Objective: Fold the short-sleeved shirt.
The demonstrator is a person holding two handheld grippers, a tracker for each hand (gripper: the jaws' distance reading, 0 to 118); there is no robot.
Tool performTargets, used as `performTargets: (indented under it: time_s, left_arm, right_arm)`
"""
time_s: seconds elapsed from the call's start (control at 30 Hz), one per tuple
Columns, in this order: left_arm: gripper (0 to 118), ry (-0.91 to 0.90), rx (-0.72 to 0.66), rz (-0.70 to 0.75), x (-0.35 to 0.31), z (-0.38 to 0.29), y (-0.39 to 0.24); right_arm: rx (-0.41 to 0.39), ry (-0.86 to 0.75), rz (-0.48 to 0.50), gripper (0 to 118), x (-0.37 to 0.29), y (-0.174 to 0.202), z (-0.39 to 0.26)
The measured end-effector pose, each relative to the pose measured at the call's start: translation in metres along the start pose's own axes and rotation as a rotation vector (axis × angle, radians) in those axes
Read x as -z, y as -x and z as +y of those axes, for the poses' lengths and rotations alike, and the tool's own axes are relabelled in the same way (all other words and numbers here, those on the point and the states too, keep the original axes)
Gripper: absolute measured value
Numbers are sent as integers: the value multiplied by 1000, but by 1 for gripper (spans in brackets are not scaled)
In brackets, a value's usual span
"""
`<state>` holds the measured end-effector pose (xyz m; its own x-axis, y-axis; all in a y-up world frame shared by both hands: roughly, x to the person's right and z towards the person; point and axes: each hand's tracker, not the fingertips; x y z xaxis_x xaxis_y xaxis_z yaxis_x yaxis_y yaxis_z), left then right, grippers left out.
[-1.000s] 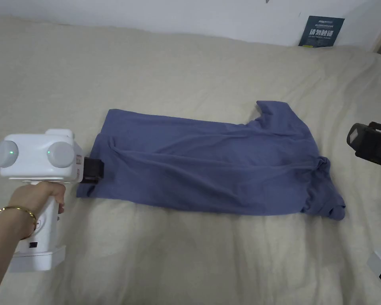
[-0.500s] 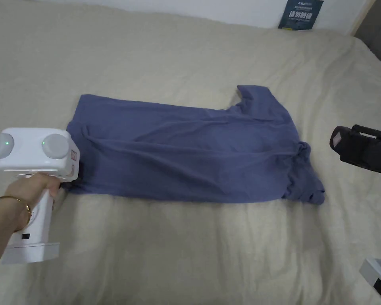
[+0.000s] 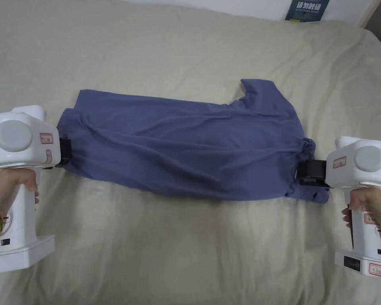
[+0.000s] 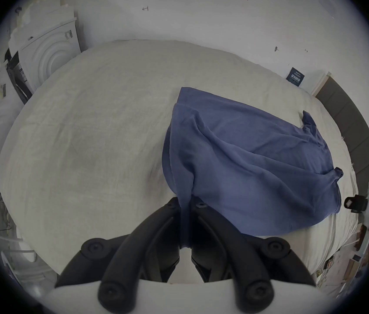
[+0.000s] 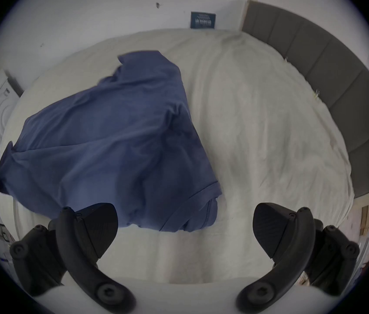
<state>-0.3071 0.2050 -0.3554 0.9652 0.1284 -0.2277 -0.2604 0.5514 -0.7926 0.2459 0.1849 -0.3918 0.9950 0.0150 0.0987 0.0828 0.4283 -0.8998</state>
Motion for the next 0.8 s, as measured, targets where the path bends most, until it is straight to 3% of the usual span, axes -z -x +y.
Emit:
performTargets:
  time_s: [0.07, 0.1, 0.17, 0.27, 0.33, 0.37, 0.4, 0.53, 0.67, 0.8]
  left_arm:
    - [6, 5, -14, 4, -13, -8, -13]
    - [6, 7, -28, 4, -13, -9, -13]
    - [6, 17, -46, 1, -12, -12, -11]
    - [6, 28, -51, 11, -2, -9, -7]
    - [6, 37, -54, 17, 3, -10, -5]
    - [6, 43, -59, 17, 4, -10, -4]
    - [6, 50, -65, 16, 4, -10, -4]
    - [6, 81, -89, 62, -9, -9, -8]
    - [6, 61, -98, 34, -23, 3, 8]
    - [6, 0, -89, -37, -71, -10, 11]
  right_arm:
    - [30, 41, 2, 118, 14, -5, 0]
    - [30, 53, -1, 110, 16, -5, 0]
    - [28, 52, -14, 84, 23, -7, -2]
    - [61, 101, 53, 65, 33, -7, -3]
    - [70, 92, 84, 27, 34, -4, -5]
    - [91, 97, 116, 23, 33, -3, -5]
    - [107, 111, 122, 19, 32, 0, -1]
    - [38, 118, 113, 18, 10, -3, 12]
    - [12, 53, 193, 18, -42, -14, 19]
    - [-33, 2, 209, 18, -91, -23, 6]
